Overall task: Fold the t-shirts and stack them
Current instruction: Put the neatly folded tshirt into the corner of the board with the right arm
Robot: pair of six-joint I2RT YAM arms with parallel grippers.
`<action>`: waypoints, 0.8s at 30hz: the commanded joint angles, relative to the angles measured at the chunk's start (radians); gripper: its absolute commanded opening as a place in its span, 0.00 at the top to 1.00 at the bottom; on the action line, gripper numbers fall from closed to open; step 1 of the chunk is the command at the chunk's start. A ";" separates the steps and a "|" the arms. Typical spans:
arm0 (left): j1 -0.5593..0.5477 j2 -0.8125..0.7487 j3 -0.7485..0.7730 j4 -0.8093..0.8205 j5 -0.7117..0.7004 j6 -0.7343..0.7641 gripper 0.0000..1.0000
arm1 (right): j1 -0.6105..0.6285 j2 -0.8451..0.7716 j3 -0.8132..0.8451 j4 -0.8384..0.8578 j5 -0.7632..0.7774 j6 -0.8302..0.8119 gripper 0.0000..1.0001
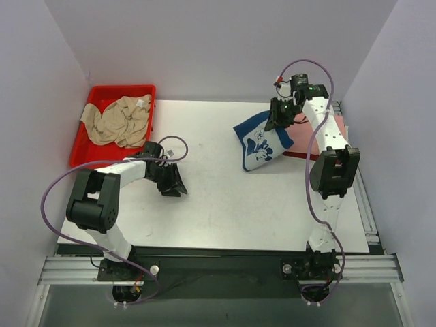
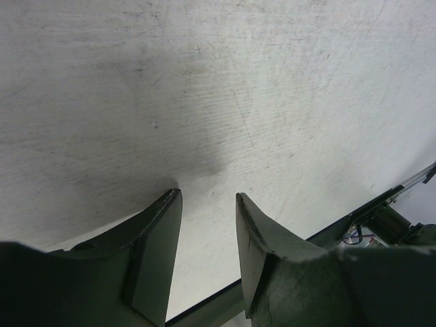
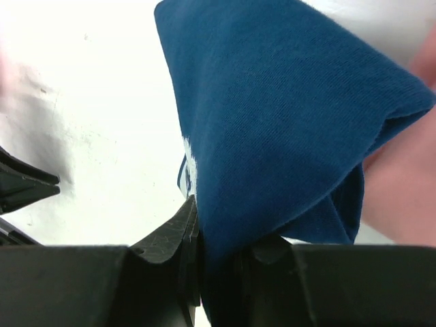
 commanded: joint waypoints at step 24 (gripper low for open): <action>0.005 -0.019 -0.029 0.029 -0.007 0.009 0.52 | -0.267 -0.034 0.311 -0.095 -0.149 0.080 1.00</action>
